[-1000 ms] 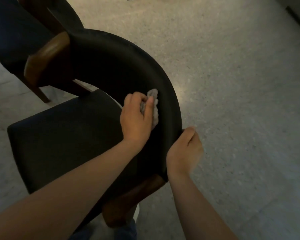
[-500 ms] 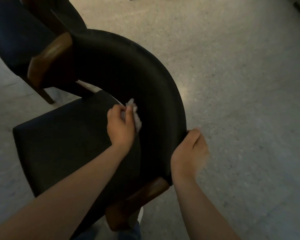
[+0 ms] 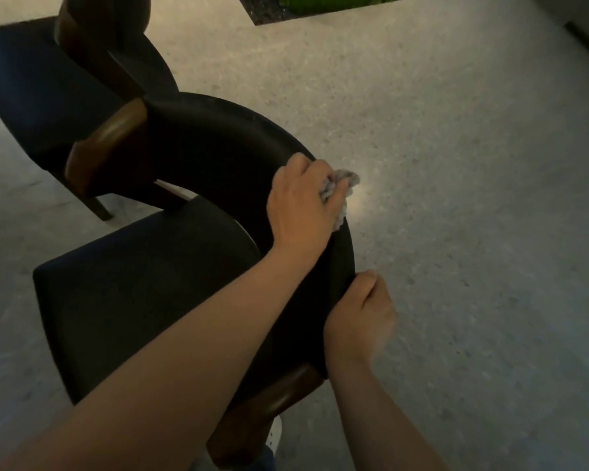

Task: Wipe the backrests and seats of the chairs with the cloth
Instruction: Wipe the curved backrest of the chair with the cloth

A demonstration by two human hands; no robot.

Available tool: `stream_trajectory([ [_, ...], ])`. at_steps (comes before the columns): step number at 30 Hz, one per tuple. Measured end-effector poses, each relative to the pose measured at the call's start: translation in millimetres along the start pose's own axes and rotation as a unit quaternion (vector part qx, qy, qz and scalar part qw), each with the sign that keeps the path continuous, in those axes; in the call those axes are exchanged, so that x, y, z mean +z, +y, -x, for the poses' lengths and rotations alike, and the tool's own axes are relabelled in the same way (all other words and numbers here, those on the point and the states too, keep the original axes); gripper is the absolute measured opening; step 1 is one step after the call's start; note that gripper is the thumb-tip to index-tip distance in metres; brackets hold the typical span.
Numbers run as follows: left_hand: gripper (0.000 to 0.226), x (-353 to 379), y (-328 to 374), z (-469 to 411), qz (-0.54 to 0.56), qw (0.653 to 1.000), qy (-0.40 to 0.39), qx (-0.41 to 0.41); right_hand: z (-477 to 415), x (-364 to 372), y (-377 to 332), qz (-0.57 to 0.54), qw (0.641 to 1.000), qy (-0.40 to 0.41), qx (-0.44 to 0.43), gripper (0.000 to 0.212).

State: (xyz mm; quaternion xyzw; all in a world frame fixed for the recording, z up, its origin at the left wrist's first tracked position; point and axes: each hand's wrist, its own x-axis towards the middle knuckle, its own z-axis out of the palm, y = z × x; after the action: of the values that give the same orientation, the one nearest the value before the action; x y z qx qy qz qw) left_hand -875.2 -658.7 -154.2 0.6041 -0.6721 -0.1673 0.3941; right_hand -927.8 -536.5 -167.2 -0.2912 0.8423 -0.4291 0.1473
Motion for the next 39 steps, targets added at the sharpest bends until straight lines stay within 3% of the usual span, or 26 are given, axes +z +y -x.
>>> stream_trajectory([
  [6,0.017,-5.2,-25.8,-1.2,0.03,0.989,0.072,-0.122,0.6,0.2,1.5,-0.003,1.0,-0.006,0.007,0.046],
  [13,0.015,-2.1,-30.5,8.3,0.058,0.987,0.073,-0.13,1.2,0.7,1.7,-0.008,1.0,-0.011,0.016,0.045],
  [18,0.014,13.1,-42.8,32.3,0.122,0.95,0.087,-0.275,0.0,1.5,2.8,-0.025,0.999,-0.009,0.032,0.041],
  [23,0.01,24.5,-65.1,47.9,0.137,0.922,0.08,-0.353,0.2,0.5,3.4,-0.027,0.999,-0.008,0.032,0.039],
  [29,0.009,28.0,-97.0,67.1,0.071,0.908,0.005,-0.412,0.3,-1.2,0.4,-0.028,0.999,-0.011,0.032,0.038],
  [34,0.034,2.2,-127.2,76.1,-0.008,0.832,-0.277,-0.48,0.2,-0.7,2.6,-0.026,0.999,-0.01,0.023,0.039],
  [36,0.033,-1.7,-125.4,78.8,-0.027,0.85,-0.263,-0.457,-0.4,-0.6,4.8,-0.027,0.999,-0.015,0.02,0.039],
  [39,0.026,-5.6,-114.3,76.7,0.006,0.888,-0.16,-0.431,-1.3,-0.3,5.6,-0.024,0.999,-0.014,0.02,0.039],
])
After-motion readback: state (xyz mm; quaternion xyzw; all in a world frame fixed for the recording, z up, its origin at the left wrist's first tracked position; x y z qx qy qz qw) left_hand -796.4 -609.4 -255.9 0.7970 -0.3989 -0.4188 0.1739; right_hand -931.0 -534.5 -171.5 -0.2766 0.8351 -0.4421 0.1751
